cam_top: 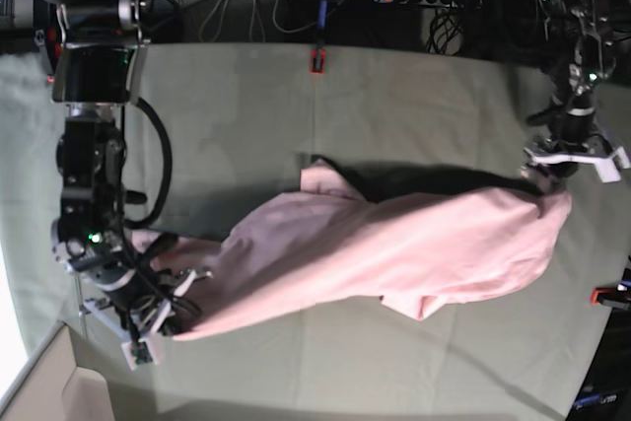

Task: Layout the t-shirt on the table in an organized manner, then fold the t-shirt properly
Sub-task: 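Stretch the shirt lengthwise between both grippers, then lift the shirt with both grippers and lay it flat on the table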

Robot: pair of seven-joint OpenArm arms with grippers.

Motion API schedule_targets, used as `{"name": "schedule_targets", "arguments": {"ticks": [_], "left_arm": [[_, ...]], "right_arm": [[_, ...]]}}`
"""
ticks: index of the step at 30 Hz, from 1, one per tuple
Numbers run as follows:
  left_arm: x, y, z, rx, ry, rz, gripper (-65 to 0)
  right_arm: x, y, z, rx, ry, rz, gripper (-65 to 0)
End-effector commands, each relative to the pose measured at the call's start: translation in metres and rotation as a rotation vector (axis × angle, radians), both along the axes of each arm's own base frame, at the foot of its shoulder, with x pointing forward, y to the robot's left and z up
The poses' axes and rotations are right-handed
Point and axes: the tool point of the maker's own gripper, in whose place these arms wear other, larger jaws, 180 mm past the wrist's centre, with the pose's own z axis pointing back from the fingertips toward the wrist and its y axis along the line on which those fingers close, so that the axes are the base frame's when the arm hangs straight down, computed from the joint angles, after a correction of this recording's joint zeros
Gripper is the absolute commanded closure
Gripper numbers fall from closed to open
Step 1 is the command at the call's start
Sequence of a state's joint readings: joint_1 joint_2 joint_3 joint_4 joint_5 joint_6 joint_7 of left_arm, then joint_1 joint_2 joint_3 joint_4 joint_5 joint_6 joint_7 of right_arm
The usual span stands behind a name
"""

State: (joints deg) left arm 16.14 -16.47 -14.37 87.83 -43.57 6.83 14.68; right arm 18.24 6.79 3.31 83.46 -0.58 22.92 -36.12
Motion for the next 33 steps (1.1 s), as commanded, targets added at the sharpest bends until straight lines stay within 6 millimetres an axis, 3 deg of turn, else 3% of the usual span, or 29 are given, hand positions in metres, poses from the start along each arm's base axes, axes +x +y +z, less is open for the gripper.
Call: {"name": "schedule_targets", "arguments": {"ticks": [1,5,9,15,18,22,26,29,33], "left_arm": [[0.007,-0.009,0.010,0.005,-0.036,-0.034,-25.3],[0.009,-0.047,-0.003,-0.023,-0.006,-0.127,-25.3],[0.012,-0.102,-0.011,-0.060,0.011,-0.262,-25.3],[0.022,-0.177,-0.007,-0.097,-0.005,-0.453,-25.3],[0.027,-0.216,-0.019,-0.115,0.023,-0.533,-25.2],[0.034,-0.248,-0.043,-0.139,0.082,-0.566,-25.2],[0.038,-0.271,-0.054,-0.164,0.113,-0.579,-25.1],[0.038,-0.272,-0.056,-0.164,0.119,-0.578,-22.4],[0.037,-0.255,-0.068,-0.137,0.149,-0.561,-3.6]], "right_arm": [[0.015,0.002,0.025,0.013,-0.075,0.008,0.0],[0.024,-0.002,0.001,0.030,0.004,-0.005,-3.1],[0.022,-0.007,-0.023,0.036,0.072,-0.017,-17.6],[-0.010,-0.015,-0.029,-0.004,0.061,-0.015,-33.5],[-0.031,-0.011,-0.026,-0.019,0.039,-0.002,-34.8],[-0.058,-0.005,-0.027,-0.028,0.033,0.013,-34.8],[-0.078,-0.003,-0.033,-0.034,0.048,0.021,-34.8],[-0.084,-0.003,-0.039,-0.038,0.063,0.022,-34.8],[-0.089,-0.007,-0.044,-0.041,0.078,0.016,-34.8]]}}
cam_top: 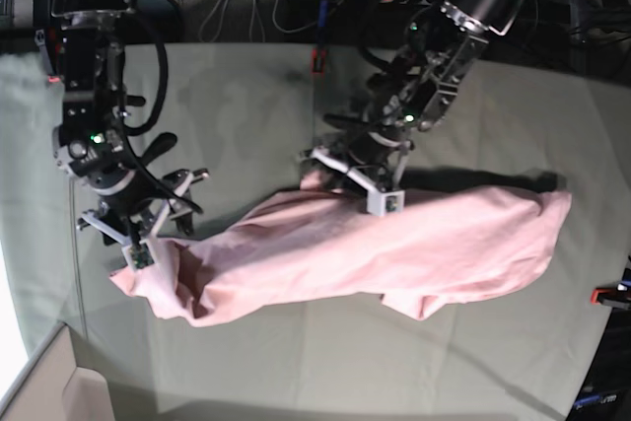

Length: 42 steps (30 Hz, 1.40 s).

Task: Layout the t-shirt on the table in an organized manner, then fold the t-shirt properly
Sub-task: 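Lift the shirt with both grippers and lay it flat on the table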

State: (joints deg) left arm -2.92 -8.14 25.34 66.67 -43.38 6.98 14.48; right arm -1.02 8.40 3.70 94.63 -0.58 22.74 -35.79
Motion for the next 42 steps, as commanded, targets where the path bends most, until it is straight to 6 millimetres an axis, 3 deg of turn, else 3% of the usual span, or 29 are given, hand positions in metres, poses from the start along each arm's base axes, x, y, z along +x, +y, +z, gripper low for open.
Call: {"name": "schedule_targets", "arguments": {"ticks": [1,7,12,20,24,32,35,36,38,41,42], "left_arm": [[0.010,0.008,0.004,0.009,-0.028,0.008,0.0],[0.005,0.044,0.007,0.064,-0.047,0.014,-0.2],[-0.005,0.092,0.051,0.055,-0.147,0.106,-0.2],[-0.038,0.201,0.114,0.133,-0.269,0.349,-0.2],[-0.056,0.244,0.137,0.188,-0.306,0.446,-0.2],[-0.093,0.302,0.156,0.289,-0.313,0.590,-0.2],[-0.102,0.313,0.154,0.297,-0.301,0.636,-0.2],[-0.105,0.314,0.154,0.298,-0.298,0.646,-0.2],[-0.107,0.322,0.158,0.310,-0.305,0.665,-0.2],[-0.109,0.336,0.168,0.333,-0.332,0.698,-0.2],[-0.110,0.341,0.172,0.341,-0.339,0.709,-0.2]], "right_arm": [[0.009,-0.004,0.016,0.009,-0.059,-0.004,-34.8],[0.012,-0.010,0.018,0.013,-0.067,-0.025,-35.0],[0.026,-0.009,0.017,0.025,-0.067,-0.028,-35.2],[0.047,0.001,-0.009,0.094,0.006,-0.052,-35.2],[0.060,0.007,-0.015,0.123,0.028,-0.058,-35.2],[0.090,0.011,-0.021,0.157,0.069,-0.070,-35.2],[0.091,0.012,-0.023,0.158,0.076,-0.072,-34.3],[0.090,0.012,-0.024,0.158,0.076,-0.072,-32.5],[0.089,0.012,-0.025,0.157,0.079,-0.071,-23.0],[0.084,0.005,-0.024,0.141,0.077,-0.075,-0.3],[0.080,-0.001,-0.021,0.124,0.064,-0.077,0.0]]}}
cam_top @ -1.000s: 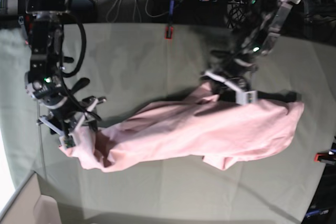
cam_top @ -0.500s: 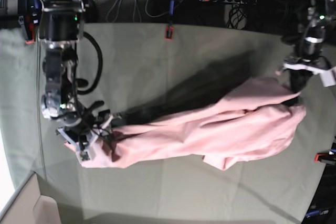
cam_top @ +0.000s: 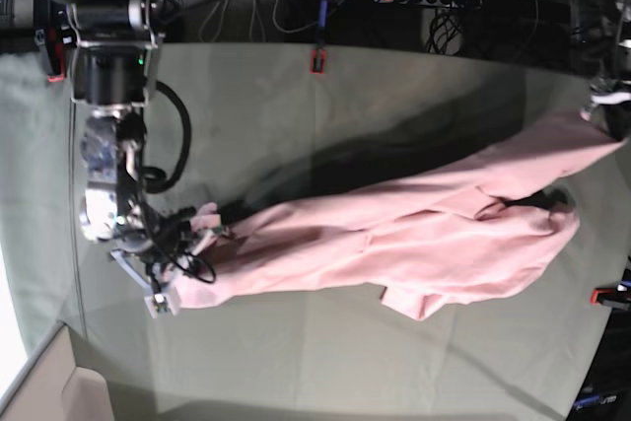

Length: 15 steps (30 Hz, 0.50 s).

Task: Layout the t-shirt on the table in an organized manner, then fold the t-shirt properly
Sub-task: 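Lift the shirt with both grippers and lay it flat on the table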

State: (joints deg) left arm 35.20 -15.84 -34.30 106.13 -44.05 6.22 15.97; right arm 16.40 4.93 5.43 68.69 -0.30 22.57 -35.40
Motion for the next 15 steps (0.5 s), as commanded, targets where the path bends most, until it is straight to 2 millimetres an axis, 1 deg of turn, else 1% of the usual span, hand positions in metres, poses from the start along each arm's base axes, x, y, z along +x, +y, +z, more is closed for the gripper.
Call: {"name": "schedule_targets", "arguments": {"ticks": [1,2,4,8,10,11,12,13,15], "left_arm": [[0.004,0.011,0.021,0.056,-0.057,0.012,-0.2],[0.007,0.016,0.027,0.064,-0.076,0.024,-0.2],[0.019,0.020,0.039,0.071,-0.121,0.031,-0.2],[0.047,0.019,0.060,0.075,-0.213,0.028,-0.2],[0.069,0.020,0.077,0.076,-0.277,0.018,-0.2],[0.080,0.017,0.080,0.069,-0.291,0.005,-0.2],[0.093,0.015,0.089,0.069,-0.309,-0.016,-0.2],[0.109,0.012,0.105,0.070,-0.339,-0.043,-0.2],[0.133,0.007,0.129,0.061,-0.375,-0.080,-0.2]], "right_arm": [[0.011,-0.010,0.027,-0.019,-0.089,-0.008,0.0],[0.006,-0.011,0.034,-0.031,-0.116,-0.003,-0.6],[0.000,-0.010,0.059,-0.051,-0.192,0.010,0.0],[-0.006,0.003,0.111,-0.085,-0.336,0.083,0.0],[-0.005,0.006,0.136,-0.098,-0.403,0.095,0.0],[-0.003,0.006,0.145,-0.102,-0.428,0.095,0.0],[0.000,0.007,0.154,-0.104,-0.451,0.095,0.0],[0.006,0.006,0.164,-0.109,-0.475,0.092,0.0],[0.015,0.004,0.181,-0.116,-0.515,0.089,0.0]]}}
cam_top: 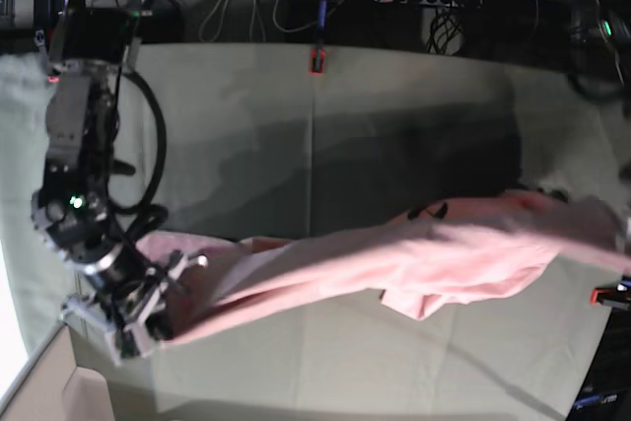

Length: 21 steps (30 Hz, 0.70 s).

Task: Layout the t-shirt on the table in an organized manner, then fold the t-shirt properly
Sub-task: 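Lift the shirt with both grippers and lay it flat on the table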

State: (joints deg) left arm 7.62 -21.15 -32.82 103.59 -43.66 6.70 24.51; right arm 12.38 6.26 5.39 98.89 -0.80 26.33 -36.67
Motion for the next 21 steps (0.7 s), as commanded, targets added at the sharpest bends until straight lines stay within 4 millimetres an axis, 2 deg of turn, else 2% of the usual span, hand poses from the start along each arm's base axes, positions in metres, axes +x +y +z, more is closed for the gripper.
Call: {"name": "schedule_targets", "arguments": {"ticks": [1,5,11,14,17,21], "left_arm": [[0.013,0.002,0.041,0.046,-0.101,-0.008,-0.2],[0.054,-0.006,0.094,0.010,-0.185,-0.062,-0.2],[0.118,-0.024,0.137,0.040,-0.221,-0.110,-0.2],[0.145,-0.034,0.154,0.027,-0.232,-0.138,-0.2],[0.175,-0.049,0.181,0.023,-0.251,-0.182,-0.2],[0.193,-0.058,0.232,0.049,-0.337,-0.192,-0.2]], "right_arm": [[0.012,-0.004,0.034,0.002,-0.105,0.005,0.0],[0.033,-0.014,0.049,-0.006,-0.128,-0.006,0.0],[0.069,-0.025,0.079,-0.004,-0.164,-0.022,0.0],[0.085,-0.035,0.106,-0.014,-0.205,-0.035,0.0],[0.108,-0.041,0.143,-0.002,-0.254,-0.046,0.0],[0.126,-0.056,0.190,-0.002,-0.315,-0.069,0.0]]}}
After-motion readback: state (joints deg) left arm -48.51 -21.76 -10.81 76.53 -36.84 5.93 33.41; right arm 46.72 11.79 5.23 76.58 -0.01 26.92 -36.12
